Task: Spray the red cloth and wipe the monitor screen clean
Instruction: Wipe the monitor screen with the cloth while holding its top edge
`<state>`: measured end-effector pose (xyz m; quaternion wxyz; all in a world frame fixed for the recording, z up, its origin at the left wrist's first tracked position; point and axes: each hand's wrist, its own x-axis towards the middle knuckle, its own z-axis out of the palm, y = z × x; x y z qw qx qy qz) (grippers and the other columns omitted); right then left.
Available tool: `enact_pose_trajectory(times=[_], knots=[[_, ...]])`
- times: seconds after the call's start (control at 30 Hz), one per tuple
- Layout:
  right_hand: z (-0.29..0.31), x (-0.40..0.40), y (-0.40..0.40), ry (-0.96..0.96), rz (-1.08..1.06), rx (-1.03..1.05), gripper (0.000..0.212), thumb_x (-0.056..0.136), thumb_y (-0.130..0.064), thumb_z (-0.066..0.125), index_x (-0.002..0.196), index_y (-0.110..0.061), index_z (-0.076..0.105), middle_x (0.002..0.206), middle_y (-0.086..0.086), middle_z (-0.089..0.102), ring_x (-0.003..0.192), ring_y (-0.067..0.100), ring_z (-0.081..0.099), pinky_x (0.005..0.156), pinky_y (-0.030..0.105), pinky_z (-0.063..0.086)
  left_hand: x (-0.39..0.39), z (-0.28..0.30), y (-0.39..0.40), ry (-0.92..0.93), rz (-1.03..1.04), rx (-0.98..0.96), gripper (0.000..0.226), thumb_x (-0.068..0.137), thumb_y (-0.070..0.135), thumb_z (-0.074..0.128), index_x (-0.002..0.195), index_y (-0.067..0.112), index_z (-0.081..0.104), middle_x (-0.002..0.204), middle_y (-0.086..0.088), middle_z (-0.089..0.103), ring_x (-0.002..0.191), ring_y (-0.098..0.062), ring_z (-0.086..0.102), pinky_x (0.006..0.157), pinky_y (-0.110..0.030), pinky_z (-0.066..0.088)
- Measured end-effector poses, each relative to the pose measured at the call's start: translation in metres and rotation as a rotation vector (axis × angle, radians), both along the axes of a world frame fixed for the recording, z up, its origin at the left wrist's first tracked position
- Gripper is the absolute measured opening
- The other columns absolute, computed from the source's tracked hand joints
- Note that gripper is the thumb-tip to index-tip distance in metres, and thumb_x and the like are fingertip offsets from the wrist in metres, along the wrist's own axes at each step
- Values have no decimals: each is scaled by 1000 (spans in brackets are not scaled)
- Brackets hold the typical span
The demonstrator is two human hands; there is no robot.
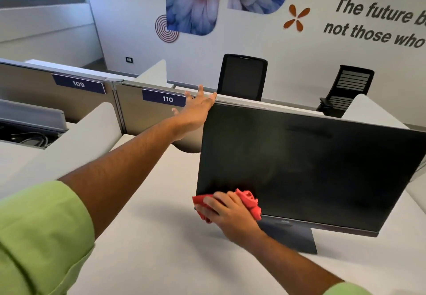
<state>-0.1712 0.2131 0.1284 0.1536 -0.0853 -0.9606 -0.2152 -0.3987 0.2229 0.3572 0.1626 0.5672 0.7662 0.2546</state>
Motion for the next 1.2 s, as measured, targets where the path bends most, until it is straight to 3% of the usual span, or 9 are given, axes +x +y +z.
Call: enact_pose_trajectory(times=[0.1,0.23,0.4,0.53,0.73,0.9,1.03,1.13,1.2], knots=[[-8,8,-11,-6,-106,-135,91,74,-24,92,153,-33,49,143,-7,51,124,23,48,99,41,56,-7,-3,-8,50,-4,89,60,108,51,21,164,36,7,171,8,-16,157,-24,-18,121,-69,-4],[-5,11,-21,18,-183,-228,93,73,-25,95,153,-35,49,143,-8,53,126,22,49,100,41,56,-4,-19,-32,253,-54,262,69,106,55,33,165,30,9,172,13,-2,159,-17,-1,123,-62,11],[-1,23,-27,44,-254,-365,97,68,-18,96,150,-41,49,141,-12,53,124,20,53,97,40,55,-19,-26,-53,364,-136,324,84,98,43,62,163,33,10,171,10,12,156,-22,21,122,-59,26],[7,28,-28,80,-295,-407,98,66,-23,100,147,-43,49,141,-12,54,124,21,59,97,41,57,-39,-16,-48,637,-167,184,112,82,47,81,162,40,2,172,10,8,157,-27,13,122,-67,18],[29,18,-12,218,-317,-363,92,68,-25,100,146,-39,55,139,-6,62,121,25,65,93,43,58,-33,-26,-40,763,-68,324,110,70,69,79,160,39,23,173,5,-3,158,-31,-13,114,-80,4],[50,9,4,383,-271,-246,78,80,-18,91,149,-33,58,141,0,62,123,29,62,91,45,56,-36,-29,-35,867,-36,421,114,62,80,76,159,41,30,173,-1,-4,156,-43,-11,106,-88,7],[97,-21,17,633,-257,-190,47,100,-19,61,147,-25,64,140,6,63,123,31,56,91,43,50,-36,-30,-32,844,-28,422,114,61,76,80,158,43,30,173,-1,-7,156,-44,-12,105,-88,8],[149,-48,43,814,-298,-156,48,102,-20,53,149,-20,62,142,9,60,126,33,51,95,44,48,-35,-32,-31,775,-30,414,114,62,69,84,158,43,28,173,2,-10,155,-42,-17,106,-88,5],[171,-60,58,819,-307,-138,51,101,-19,58,153,-18,57,145,12,60,129,35,52,98,48,51,-33,-33,-29,698,-32,403,113,63,63,87,157,45,27,172,6,-13,154,-39,-23,108,-86,0]])
